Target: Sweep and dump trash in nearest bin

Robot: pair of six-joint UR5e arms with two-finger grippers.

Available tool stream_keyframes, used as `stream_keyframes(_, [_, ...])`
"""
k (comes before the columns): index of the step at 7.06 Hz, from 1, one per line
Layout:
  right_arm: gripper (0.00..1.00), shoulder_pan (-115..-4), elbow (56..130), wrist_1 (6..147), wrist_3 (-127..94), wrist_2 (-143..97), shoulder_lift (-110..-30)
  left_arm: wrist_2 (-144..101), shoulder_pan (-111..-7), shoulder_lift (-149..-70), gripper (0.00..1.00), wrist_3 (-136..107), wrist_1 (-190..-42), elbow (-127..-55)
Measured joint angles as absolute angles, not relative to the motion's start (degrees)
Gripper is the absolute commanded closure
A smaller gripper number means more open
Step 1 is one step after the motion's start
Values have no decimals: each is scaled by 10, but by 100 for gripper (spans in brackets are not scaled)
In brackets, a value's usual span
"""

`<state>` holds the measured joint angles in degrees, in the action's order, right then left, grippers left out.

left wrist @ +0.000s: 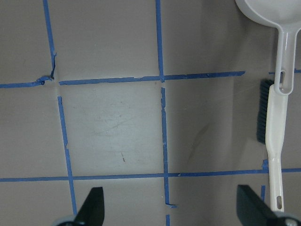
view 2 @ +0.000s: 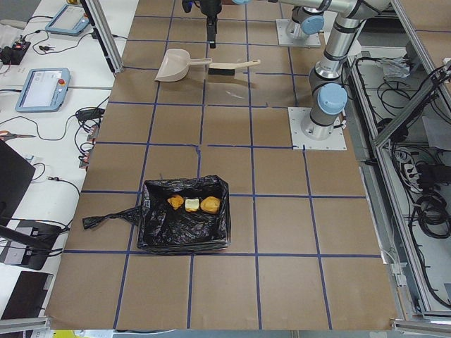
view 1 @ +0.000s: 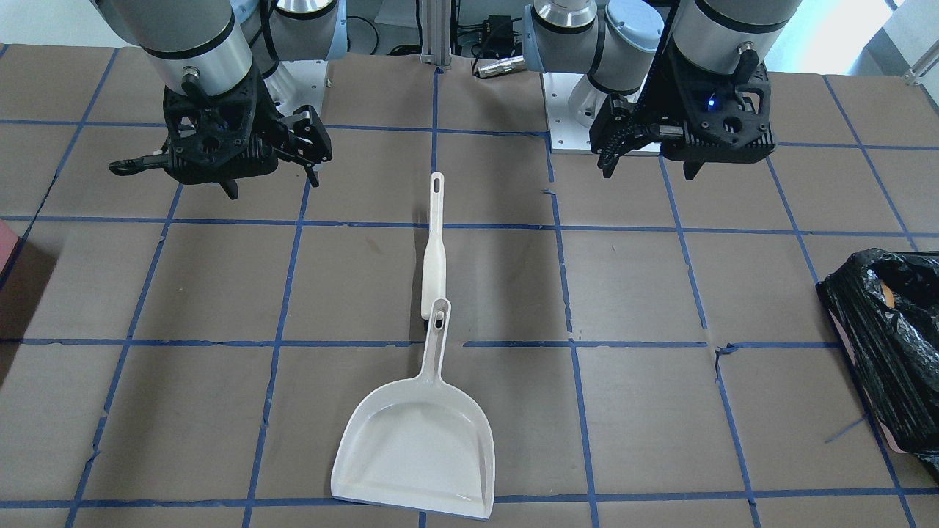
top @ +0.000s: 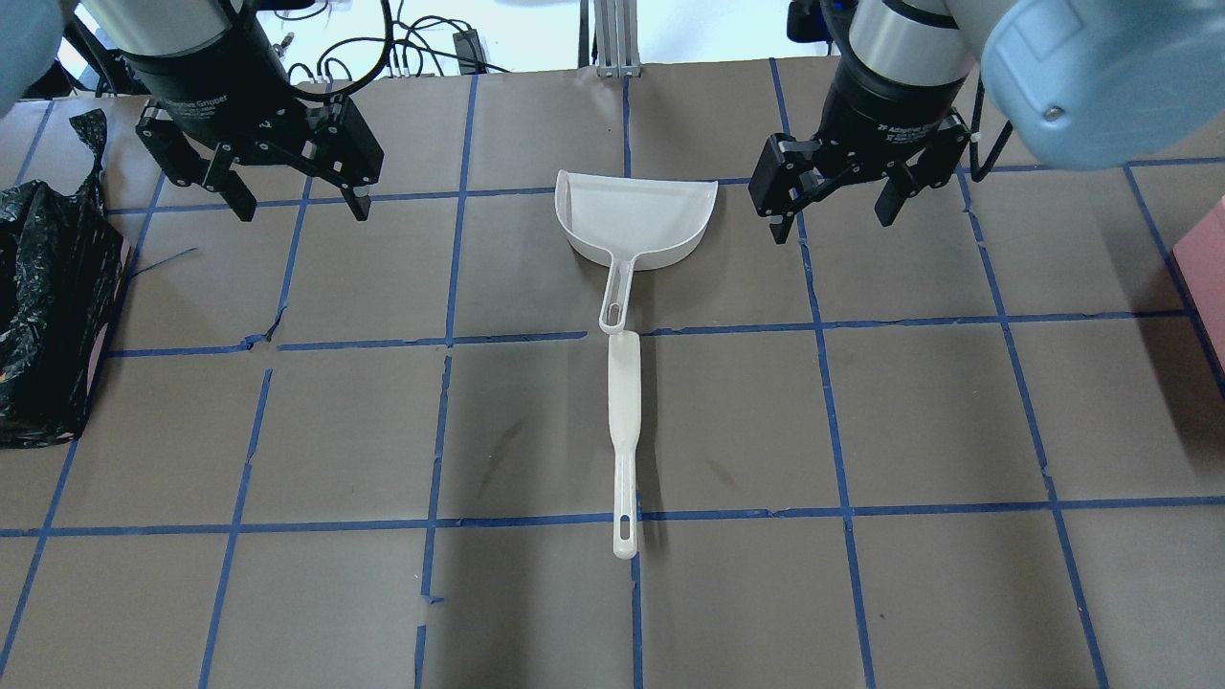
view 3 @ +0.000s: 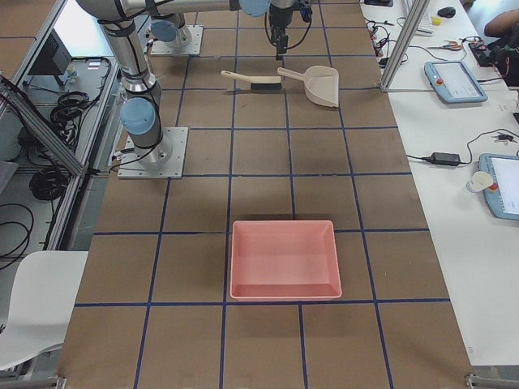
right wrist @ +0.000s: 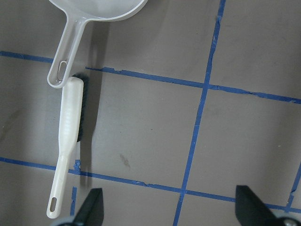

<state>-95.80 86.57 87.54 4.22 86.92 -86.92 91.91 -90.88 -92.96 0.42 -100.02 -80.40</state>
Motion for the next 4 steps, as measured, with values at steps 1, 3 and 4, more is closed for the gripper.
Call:
stream_keyframes(1, [0, -958, 866, 875, 42, 869, -869, 919, -909, -930, 0, 4, -1000, -803])
stream_keyframes(3, [0, -960, 866, 876, 42, 868, -868, 920, -909, -930, 0, 3, -1000, -803])
stream_keyframes(4, [0, -963, 866, 877, 42, 869, -866, 920, -909, -931, 0, 3, -1000, -803])
